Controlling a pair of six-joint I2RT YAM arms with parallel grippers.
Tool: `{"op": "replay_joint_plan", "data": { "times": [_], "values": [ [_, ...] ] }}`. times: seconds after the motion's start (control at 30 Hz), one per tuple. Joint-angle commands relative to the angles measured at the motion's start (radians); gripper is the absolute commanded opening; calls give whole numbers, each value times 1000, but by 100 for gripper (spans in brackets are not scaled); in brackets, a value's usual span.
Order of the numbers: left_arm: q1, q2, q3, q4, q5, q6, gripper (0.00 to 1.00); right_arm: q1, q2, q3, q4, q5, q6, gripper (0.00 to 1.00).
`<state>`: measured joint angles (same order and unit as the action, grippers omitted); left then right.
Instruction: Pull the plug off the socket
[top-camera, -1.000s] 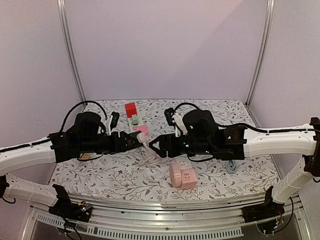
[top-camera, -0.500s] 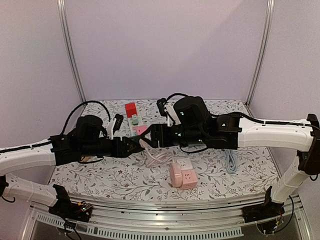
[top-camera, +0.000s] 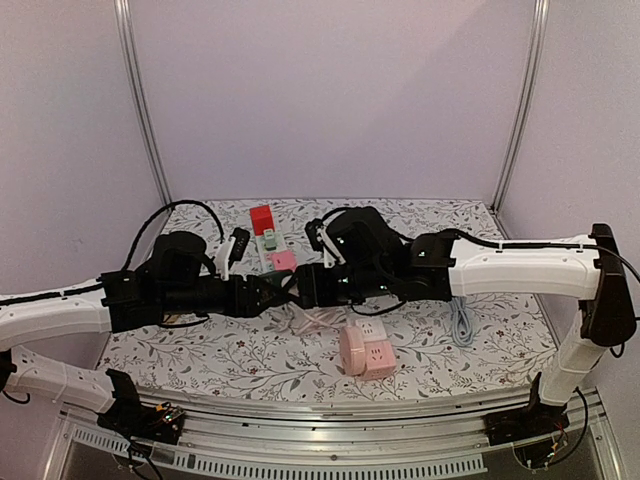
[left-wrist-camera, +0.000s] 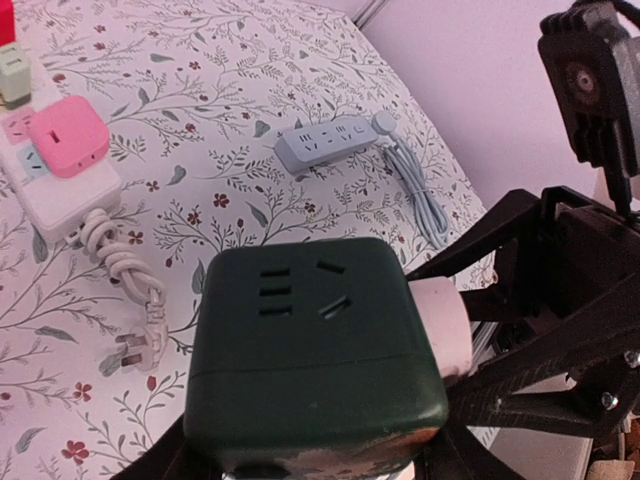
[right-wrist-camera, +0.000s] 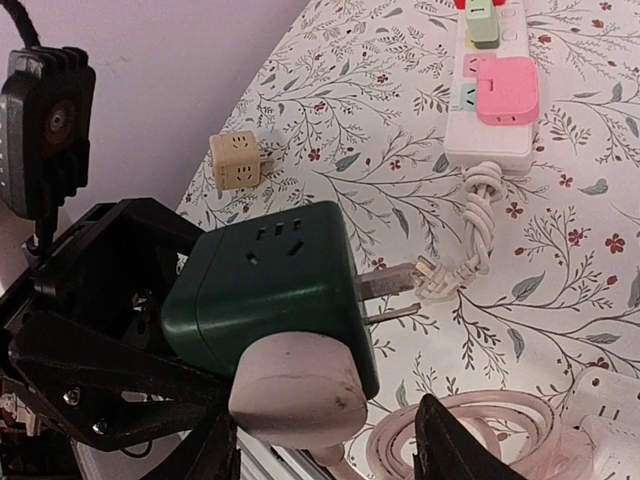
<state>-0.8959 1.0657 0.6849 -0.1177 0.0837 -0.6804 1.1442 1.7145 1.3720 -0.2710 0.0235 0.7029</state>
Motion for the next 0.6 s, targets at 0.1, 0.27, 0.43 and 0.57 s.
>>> {"op": "replay_joint_plan", "data": {
  "times": [0.1, 0.27, 0.43, 0.57],
  "values": [
    [-23, -9, -2, 36, 5, 27, 25, -24, 35, 53, -10, -12, 42, 48],
    [-27, -9, -4, 42, 5, 25, 25, -29, 27, 59, -10, -12, 35, 49],
    [-29, -4, 0, 48, 7, 28, 25, -34, 36, 73, -9, -18, 34, 48],
    [-30, 0, 5, 53, 8, 28, 25, -35, 59, 85, -10, -62, 39, 45]
  ]
}}
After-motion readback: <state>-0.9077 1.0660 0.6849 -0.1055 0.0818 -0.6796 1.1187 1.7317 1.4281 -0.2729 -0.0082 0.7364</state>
